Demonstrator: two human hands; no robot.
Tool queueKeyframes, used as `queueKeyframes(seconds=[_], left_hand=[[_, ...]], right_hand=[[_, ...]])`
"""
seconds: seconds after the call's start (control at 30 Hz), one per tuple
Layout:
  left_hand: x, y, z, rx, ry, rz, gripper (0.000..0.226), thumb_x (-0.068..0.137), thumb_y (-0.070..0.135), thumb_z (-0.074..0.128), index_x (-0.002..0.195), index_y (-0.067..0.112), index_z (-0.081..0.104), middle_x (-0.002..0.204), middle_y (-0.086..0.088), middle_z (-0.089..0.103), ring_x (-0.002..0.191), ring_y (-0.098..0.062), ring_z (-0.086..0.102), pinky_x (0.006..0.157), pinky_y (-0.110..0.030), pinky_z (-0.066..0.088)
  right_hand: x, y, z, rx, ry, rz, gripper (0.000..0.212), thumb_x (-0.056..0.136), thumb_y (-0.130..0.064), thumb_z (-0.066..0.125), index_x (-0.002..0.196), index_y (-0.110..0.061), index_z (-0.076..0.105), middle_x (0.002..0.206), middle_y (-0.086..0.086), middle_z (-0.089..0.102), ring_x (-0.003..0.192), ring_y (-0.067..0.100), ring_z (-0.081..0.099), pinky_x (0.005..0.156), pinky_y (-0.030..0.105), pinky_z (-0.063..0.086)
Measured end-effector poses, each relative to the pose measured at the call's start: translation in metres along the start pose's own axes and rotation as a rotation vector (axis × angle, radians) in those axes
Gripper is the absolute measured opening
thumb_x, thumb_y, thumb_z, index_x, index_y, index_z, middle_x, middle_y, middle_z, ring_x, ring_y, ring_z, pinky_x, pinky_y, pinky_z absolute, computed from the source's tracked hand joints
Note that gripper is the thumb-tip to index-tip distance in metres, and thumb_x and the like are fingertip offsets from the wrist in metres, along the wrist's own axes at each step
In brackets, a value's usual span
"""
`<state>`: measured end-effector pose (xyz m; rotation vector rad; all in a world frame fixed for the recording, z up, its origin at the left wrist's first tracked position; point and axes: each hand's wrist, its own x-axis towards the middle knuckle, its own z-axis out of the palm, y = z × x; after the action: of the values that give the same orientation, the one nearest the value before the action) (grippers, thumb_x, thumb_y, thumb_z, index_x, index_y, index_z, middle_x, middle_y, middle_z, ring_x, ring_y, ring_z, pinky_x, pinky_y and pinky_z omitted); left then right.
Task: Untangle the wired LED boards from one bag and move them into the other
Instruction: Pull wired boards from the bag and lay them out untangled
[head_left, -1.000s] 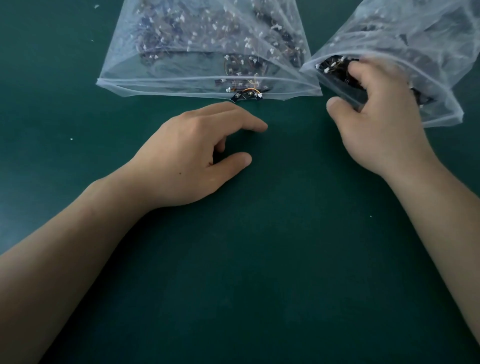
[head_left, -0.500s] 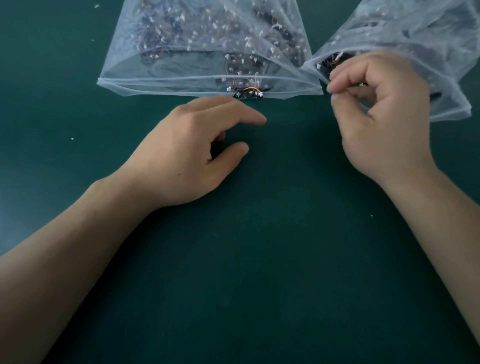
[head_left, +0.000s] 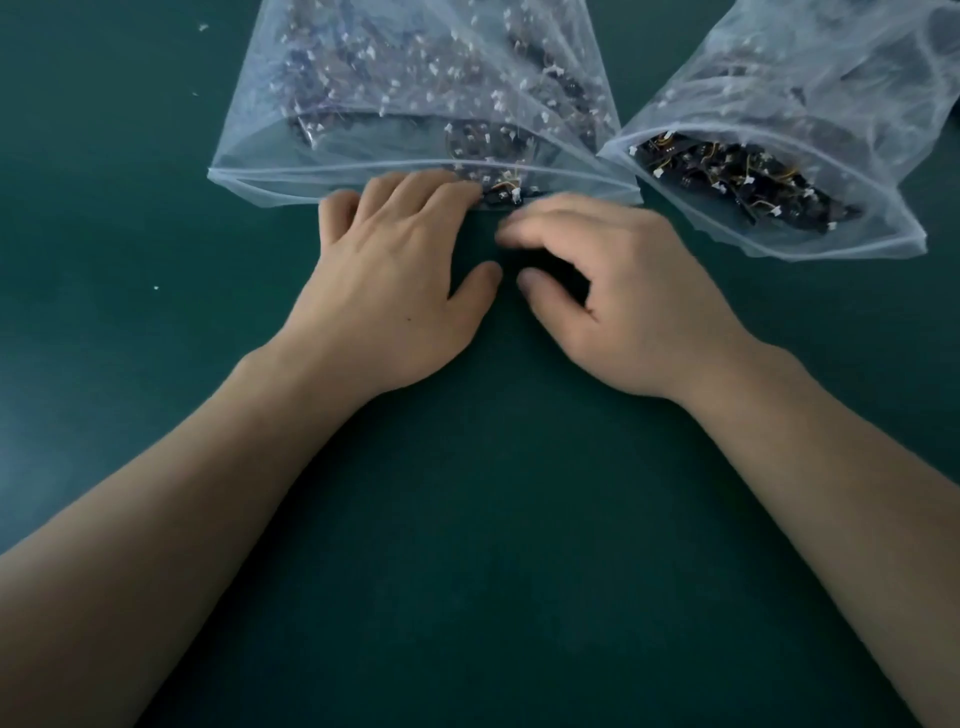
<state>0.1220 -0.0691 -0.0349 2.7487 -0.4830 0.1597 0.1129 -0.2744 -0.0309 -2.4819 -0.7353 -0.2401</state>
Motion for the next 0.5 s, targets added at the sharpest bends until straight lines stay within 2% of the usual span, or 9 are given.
queueKeyframes(seconds=[0.07,0.13,0.27,0.33,0.4,0.5], left_hand=[[0.005,0.005,0.002,-0.006,0.02,-0.037,0.057,0.097,0.05,0.05,0.148,0.025,0.048,0.15,0.005,0.049,0.14,-0.025,0.039,0.112,-0.04,0.019],[0.006,0.006,0.004,-0.007,0.032,-0.055,0.052,0.097,0.05,0.048,0.143,0.024,0.053,0.147,0.006,0.05,0.137,-0.024,0.04,0.112,-0.039,0.02],[0.004,0.008,0.008,0.01,0.045,-0.086,0.048,0.097,0.052,0.043,0.136,0.025,0.052,0.147,0.007,0.05,0.145,-0.019,0.034,0.115,-0.041,0.018],[0.005,0.011,0.008,0.036,0.027,-0.112,0.047,0.097,0.051,0.042,0.136,0.025,0.049,0.154,-0.001,0.045,0.153,-0.023,0.026,0.12,-0.045,0.016],[0.007,0.014,0.008,0.031,0.004,-0.133,0.047,0.097,0.049,0.043,0.136,0.023,0.048,0.163,-0.007,0.037,0.158,-0.025,0.019,0.123,-0.048,0.012],[0.007,0.011,0.008,-0.002,0.001,-0.103,0.05,0.096,0.05,0.044,0.136,0.02,0.044,0.152,-0.001,0.048,0.152,-0.021,0.03,0.12,-0.048,0.014]], right_hand=[[0.008,-0.003,0.005,-0.071,-0.011,0.083,0.042,0.098,-0.022,0.062,0.139,-0.01,0.062,0.145,0.002,0.059,0.134,0.02,0.056,0.112,0.04,0.046],[0.013,-0.003,0.008,-0.13,0.02,0.157,0.05,0.099,-0.028,0.061,0.146,-0.01,0.055,0.151,0.001,0.052,0.141,0.02,0.048,0.116,0.042,0.042],[0.015,0.002,0.011,-0.203,0.001,0.289,0.068,0.101,-0.042,0.055,0.158,-0.01,0.038,0.166,0.004,0.035,0.154,0.023,0.031,0.128,0.044,0.024],[0.016,0.004,0.013,-0.229,-0.034,0.327,0.073,0.102,-0.048,0.051,0.162,-0.012,0.029,0.172,0.003,0.023,0.158,0.024,0.021,0.127,0.045,0.016],[0.016,0.005,0.013,-0.213,-0.048,0.34,0.073,0.102,-0.048,0.051,0.163,-0.015,0.028,0.171,0.002,0.025,0.158,0.023,0.021,0.127,0.046,0.014],[0.015,0.007,0.009,-0.142,-0.01,0.293,0.064,0.1,-0.042,0.058,0.157,-0.019,0.041,0.159,-0.002,0.044,0.15,0.019,0.037,0.126,0.047,0.024]])
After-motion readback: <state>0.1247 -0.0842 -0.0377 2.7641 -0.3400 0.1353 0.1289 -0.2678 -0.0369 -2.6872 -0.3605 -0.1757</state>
